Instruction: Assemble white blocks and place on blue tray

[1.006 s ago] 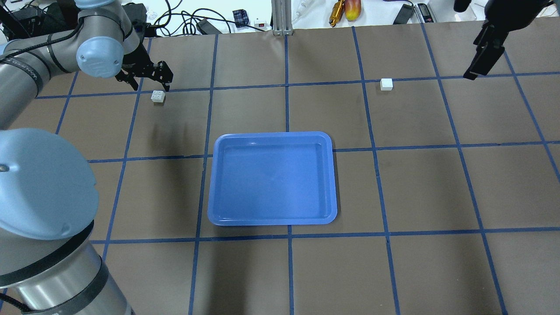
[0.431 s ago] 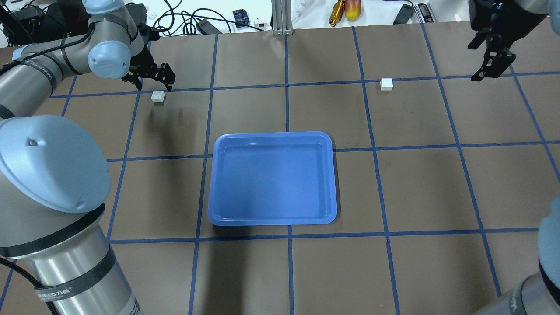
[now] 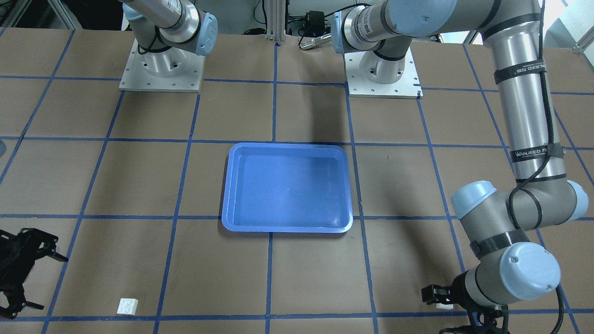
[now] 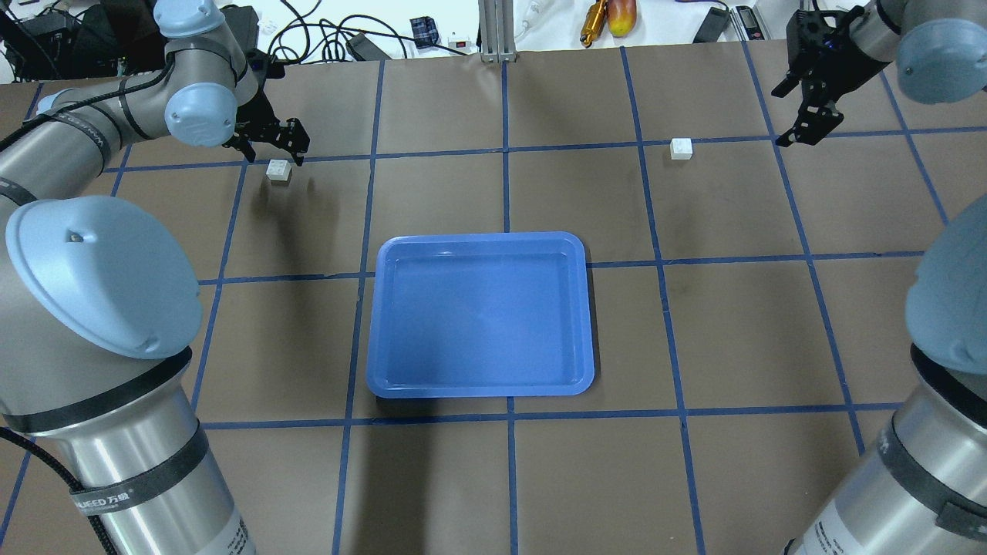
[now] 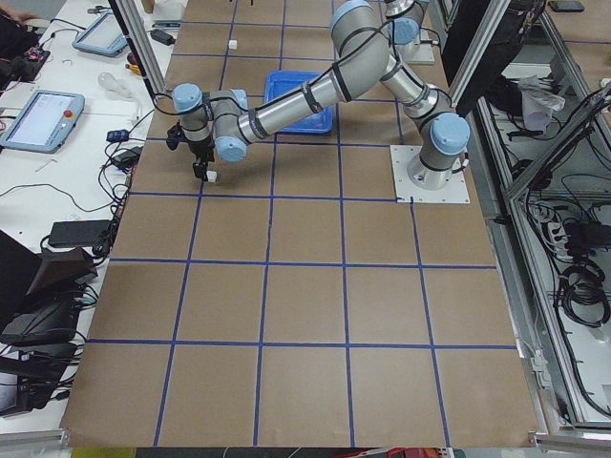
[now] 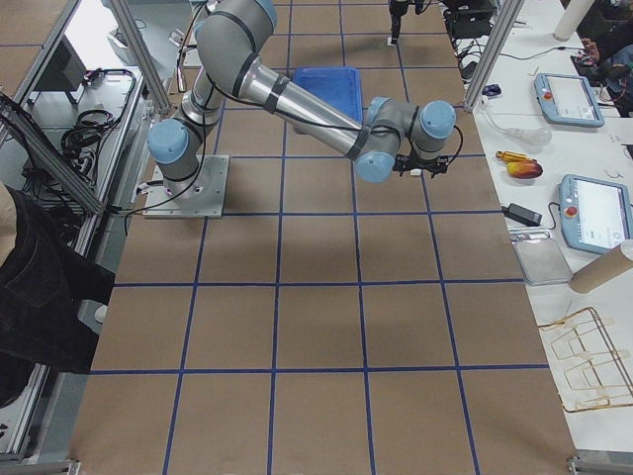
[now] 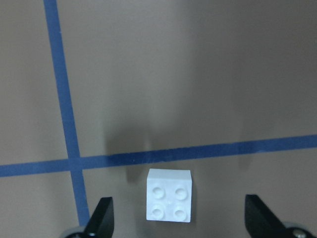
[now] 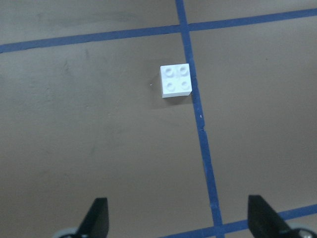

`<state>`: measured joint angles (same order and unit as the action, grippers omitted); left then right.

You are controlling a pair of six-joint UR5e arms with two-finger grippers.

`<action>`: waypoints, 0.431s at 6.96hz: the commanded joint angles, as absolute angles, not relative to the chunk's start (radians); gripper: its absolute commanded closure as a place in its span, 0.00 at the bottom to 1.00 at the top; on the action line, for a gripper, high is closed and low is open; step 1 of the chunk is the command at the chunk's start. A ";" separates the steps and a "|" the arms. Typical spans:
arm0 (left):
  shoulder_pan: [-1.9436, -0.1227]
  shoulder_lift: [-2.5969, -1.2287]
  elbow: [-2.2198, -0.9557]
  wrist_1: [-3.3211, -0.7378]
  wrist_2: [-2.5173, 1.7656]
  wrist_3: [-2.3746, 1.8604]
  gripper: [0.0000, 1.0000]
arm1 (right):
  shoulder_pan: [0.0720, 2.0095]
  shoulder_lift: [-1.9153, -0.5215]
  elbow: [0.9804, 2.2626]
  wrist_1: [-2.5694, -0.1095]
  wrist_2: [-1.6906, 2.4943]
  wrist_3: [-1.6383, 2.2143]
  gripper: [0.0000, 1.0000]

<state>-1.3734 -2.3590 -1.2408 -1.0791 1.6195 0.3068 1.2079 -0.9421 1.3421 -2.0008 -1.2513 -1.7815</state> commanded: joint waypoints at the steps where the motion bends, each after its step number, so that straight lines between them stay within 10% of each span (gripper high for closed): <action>1: -1.353 -2.368 -1.242 -1.078 1.618 0.333 0.13 | 1.222 -0.836 1.309 -2.054 -1.204 -1.700 0.00; 3: -1.353 -2.367 -1.247 -1.081 1.617 0.336 0.44 | 1.275 -0.806 1.309 -2.062 -1.134 -1.732 0.00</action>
<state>-1.3542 -2.3670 -1.2453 -1.0791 1.6180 0.3335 1.2467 -0.8294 1.3108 -2.0559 -1.1619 -1.7214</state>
